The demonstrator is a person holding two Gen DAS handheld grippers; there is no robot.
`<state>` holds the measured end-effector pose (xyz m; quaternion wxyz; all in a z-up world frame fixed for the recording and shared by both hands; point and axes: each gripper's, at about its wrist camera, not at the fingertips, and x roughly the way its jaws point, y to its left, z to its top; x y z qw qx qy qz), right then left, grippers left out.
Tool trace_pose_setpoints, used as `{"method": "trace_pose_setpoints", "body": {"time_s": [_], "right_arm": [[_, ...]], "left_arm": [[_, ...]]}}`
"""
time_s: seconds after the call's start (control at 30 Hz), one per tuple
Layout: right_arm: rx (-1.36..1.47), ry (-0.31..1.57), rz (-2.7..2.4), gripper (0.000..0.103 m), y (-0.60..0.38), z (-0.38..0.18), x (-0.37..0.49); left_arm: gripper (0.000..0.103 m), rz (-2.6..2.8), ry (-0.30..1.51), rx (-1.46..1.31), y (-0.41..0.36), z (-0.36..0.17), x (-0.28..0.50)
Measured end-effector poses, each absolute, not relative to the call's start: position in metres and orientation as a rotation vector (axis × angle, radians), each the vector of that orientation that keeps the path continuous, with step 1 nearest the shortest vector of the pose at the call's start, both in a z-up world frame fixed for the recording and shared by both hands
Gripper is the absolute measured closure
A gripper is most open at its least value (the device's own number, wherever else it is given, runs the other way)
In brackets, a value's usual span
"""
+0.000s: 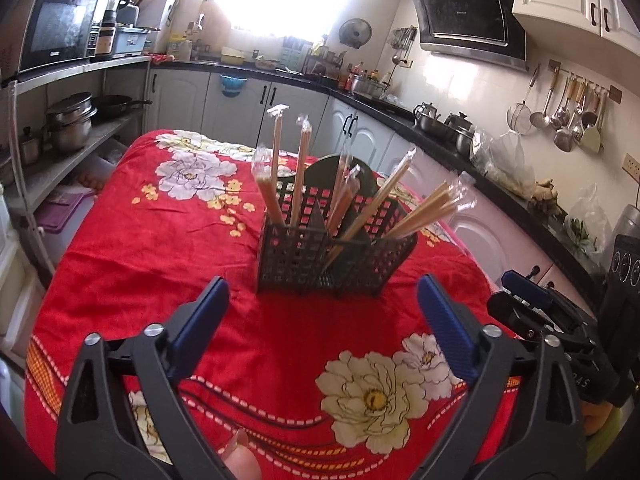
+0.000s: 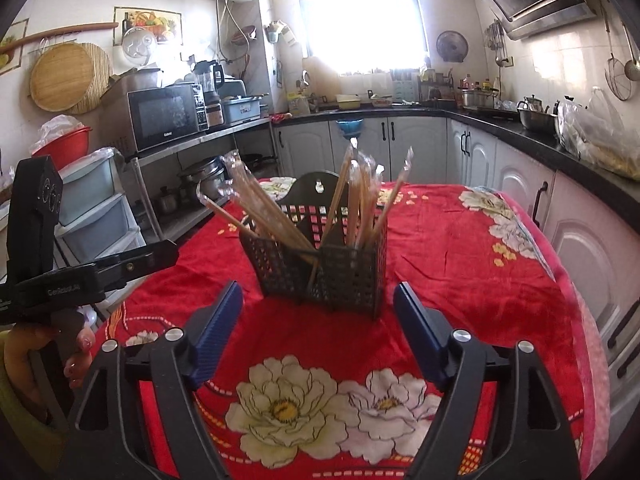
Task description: Organize utensils
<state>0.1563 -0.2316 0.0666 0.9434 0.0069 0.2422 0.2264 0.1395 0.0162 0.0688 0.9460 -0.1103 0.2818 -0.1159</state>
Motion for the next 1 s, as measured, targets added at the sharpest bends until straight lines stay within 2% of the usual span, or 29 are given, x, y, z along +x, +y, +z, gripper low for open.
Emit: {"method": "trace_pose_setpoints", "body": {"time_s": [0.63,1.0], "right_arm": [[-0.005,0.528,0.385,0.015,-0.238,0.014,0.141],[0.029,0.424,0.346,0.011,-0.235,0.005,0.136]], "left_arm": [[0.011,-0.181,0.512,-0.186,0.003,0.026,0.108],[0.011,-0.177,0.439,-0.159,-0.002,0.013,0.104]]}}
